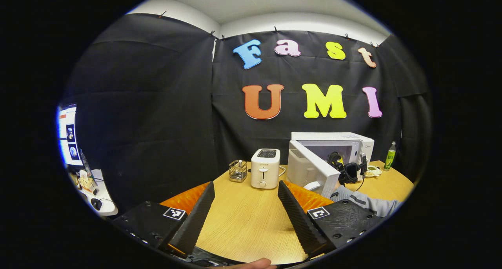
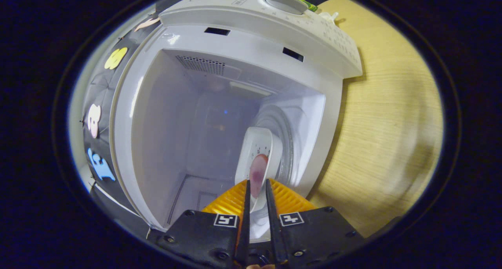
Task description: Open the microwave oven with the left hand, put the food in, and close the microwave oven.
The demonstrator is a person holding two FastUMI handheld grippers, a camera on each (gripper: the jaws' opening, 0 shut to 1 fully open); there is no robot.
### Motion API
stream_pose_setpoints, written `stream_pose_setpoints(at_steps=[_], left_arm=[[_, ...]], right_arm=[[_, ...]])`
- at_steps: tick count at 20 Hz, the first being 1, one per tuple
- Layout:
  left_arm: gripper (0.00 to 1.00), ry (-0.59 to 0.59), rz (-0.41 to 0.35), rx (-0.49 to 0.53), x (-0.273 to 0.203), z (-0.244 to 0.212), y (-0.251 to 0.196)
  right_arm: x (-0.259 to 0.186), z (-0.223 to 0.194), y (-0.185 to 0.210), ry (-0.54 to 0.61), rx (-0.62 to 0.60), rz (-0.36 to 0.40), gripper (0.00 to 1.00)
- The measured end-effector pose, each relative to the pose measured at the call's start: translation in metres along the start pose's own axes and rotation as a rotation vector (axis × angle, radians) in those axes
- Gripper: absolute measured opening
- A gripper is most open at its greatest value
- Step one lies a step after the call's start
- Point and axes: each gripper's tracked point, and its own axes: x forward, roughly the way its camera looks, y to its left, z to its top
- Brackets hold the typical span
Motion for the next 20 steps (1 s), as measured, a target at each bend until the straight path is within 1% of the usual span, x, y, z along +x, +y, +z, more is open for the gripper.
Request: stream_pose_setpoints(at_steps=[1, 2, 3, 4, 5, 6, 7, 8, 10, 12, 13, 15, 16, 17, 20], left_arm=[[1.00, -0.002, 0.002, -0.004, -0.001, 0.001, 0.001], [0.87, -0.002, 0.006, -0.010, -0.001, 0.000, 0.003], [0.87, -0.001, 0.005, -0.016, -0.002, -0.001, 0.004], [0.88, -0.001, 0.005, -0.020, -0.002, -0.001, 0.004], [0.88, 0.001, 0.008, -0.023, -0.003, -0.002, 0.005], [0.88, 0.002, 0.010, -0.026, -0.002, -0.002, 0.007], [0.96, 0.003, 0.012, -0.028, -0.003, -0.003, 0.008], [0.97, 0.006, 0.013, -0.030, -0.004, -0.002, 0.008], [0.96, 0.008, 0.014, -0.029, -0.006, -0.004, 0.005], [0.96, 0.001, 0.016, -0.017, -0.010, -0.003, 0.005], [0.96, -0.010, 0.025, -0.003, -0.011, -0.002, 0.006], [0.96, -0.028, 0.078, 0.018, -0.010, 0.001, 0.018], [0.96, -0.037, 0.083, 0.020, -0.011, 0.003, 0.018], [0.96, -0.045, 0.077, 0.016, -0.011, 0.005, 0.017], [0.96, -0.015, 0.026, -0.008, -0.007, -0.005, 0.009]], right_arm=[[0.000, 0.000, 0.005, 0.002, -0.013, 0.025, 0.18], [-0.004, 0.001, 0.010, 0.003, -0.028, 0.041, 0.35], [-0.007, 0.002, 0.016, 0.000, -0.042, 0.058, 0.45], [-0.011, 0.000, 0.023, 0.011, -0.063, 0.078, 0.66], [-0.019, 0.001, 0.024, 0.026, -0.098, 0.069, 0.78], [-0.018, -0.004, 0.020, 0.040, -0.134, 0.054, 1.00], [-0.021, -0.004, 0.020, 0.053, -0.154, 0.058, 0.99], [-0.026, -0.002, 0.019, 0.056, -0.173, 0.061, 0.99], [-0.036, 0.011, 0.015, 0.013, -0.237, 0.065, 0.99], [-0.045, 0.026, 0.011, -0.040, -0.346, 0.062, 0.99], [-0.050, 0.032, 0.011, -0.054, -0.405, 0.064, 0.99], [-0.062, 0.040, 0.018, -0.075, -0.506, 0.086, 0.99], [-0.067, 0.044, 0.018, -0.083, -0.555, 0.077, 0.99], [-0.072, 0.052, 0.019, -0.098, -0.600, 0.074, 0.99], [-0.090, 0.079, 0.022, -0.155, -0.756, 0.052, 1.00]])
